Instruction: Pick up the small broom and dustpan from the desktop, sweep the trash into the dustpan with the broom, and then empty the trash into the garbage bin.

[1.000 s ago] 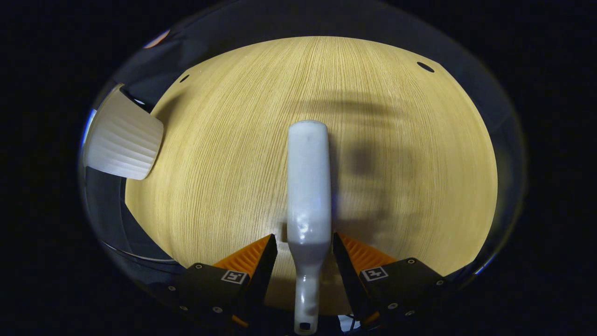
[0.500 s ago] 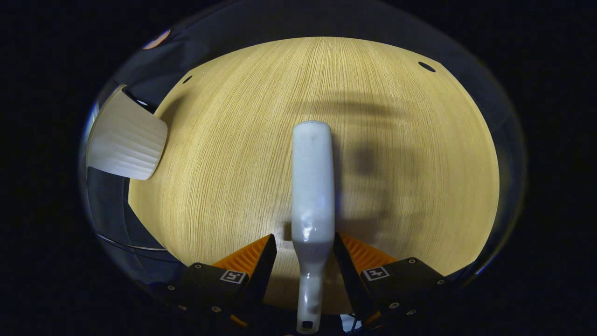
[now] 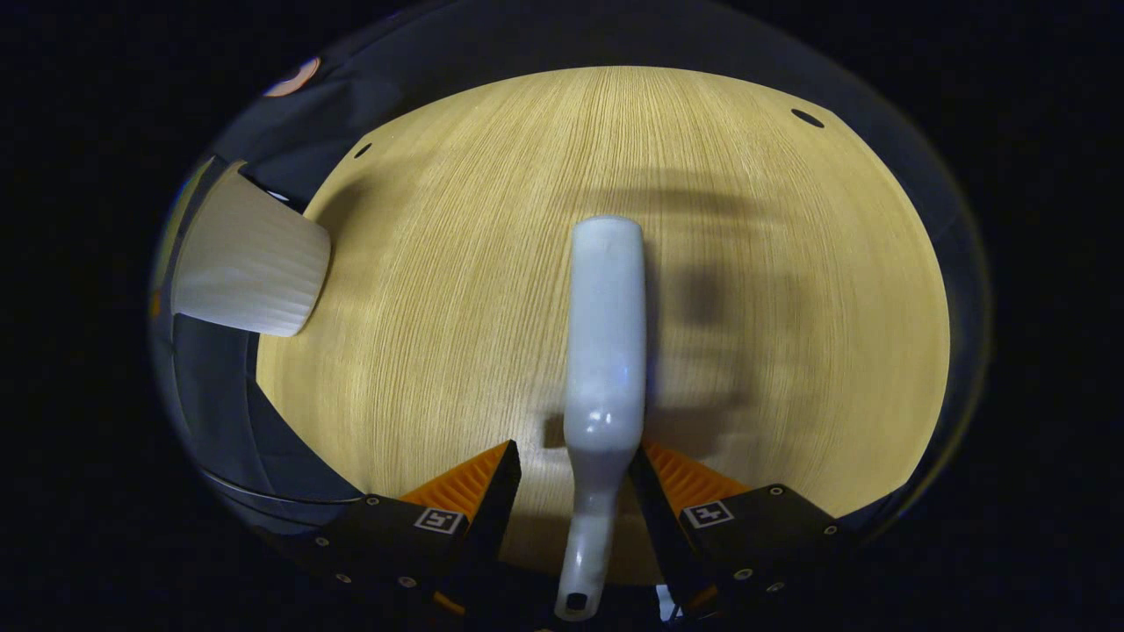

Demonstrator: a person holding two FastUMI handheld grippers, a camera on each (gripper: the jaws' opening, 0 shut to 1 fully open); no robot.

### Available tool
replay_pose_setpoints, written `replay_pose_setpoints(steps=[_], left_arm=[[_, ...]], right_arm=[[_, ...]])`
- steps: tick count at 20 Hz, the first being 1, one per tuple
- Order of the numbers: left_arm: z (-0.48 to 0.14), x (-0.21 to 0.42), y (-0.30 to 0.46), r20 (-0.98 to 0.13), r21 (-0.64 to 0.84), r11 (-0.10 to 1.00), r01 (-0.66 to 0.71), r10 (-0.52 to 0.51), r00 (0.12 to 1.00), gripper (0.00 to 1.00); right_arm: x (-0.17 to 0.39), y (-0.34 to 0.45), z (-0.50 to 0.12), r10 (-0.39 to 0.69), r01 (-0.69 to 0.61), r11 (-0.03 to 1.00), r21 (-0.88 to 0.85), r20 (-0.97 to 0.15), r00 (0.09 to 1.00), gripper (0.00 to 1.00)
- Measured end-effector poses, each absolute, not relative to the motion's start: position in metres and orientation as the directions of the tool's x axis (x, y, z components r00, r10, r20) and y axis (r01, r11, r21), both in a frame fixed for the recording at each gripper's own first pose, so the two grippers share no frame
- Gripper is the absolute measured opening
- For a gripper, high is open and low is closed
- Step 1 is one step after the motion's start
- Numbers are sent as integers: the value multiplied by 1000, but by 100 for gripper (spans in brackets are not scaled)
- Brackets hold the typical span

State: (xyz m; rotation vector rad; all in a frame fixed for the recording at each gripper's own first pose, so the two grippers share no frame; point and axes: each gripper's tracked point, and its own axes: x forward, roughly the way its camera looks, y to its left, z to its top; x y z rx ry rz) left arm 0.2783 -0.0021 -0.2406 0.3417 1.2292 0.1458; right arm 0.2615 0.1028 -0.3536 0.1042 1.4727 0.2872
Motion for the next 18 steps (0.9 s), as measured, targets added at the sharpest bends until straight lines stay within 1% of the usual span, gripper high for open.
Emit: replay_pose_setpoints(steps=[1,2,4,5,6,7,9,10,13,16,18], left_arm=[[-250,283,-6,-912,261,964,56,227,342,31],[-255,288,-32,-926,181,982,48,154,345,31],[-263,307,-60,-934,55,996,67,27,357,31],[-266,314,-70,-933,14,997,80,-16,360,31],[-261,290,-80,-932,-34,995,93,-65,356,31],[-271,312,-93,-929,-85,991,101,-115,353,31],[-282,310,-108,-924,-168,981,100,-192,331,31],[-294,305,-122,-924,-190,977,100,-213,317,31],[-339,297,-132,-938,-199,978,62,-208,276,32],[-380,286,-143,-953,-210,977,43,-214,216,32],[-407,279,-145,-963,-202,977,60,-210,167,32]], right_arm=[[261,103,-353,258,-127,960,248,-963,72,76],[262,103,-352,264,-125,959,253,-962,76,76],[262,103,-348,271,-121,958,260,-959,85,76],[262,103,-346,274,-119,958,262,-958,91,76],[264,101,-345,271,-118,959,259,-957,100,76],[265,100,-345,272,-114,959,260,-956,107,76],[267,96,-344,268,-101,961,256,-956,122,76],[268,93,-343,265,-93,963,254,-956,128,76],[270,90,-341,260,-75,965,252,-955,142,76],[266,90,-343,253,-72,967,246,-959,131,76],[263,91,-345,250,-78,967,242,-961,120,76]])
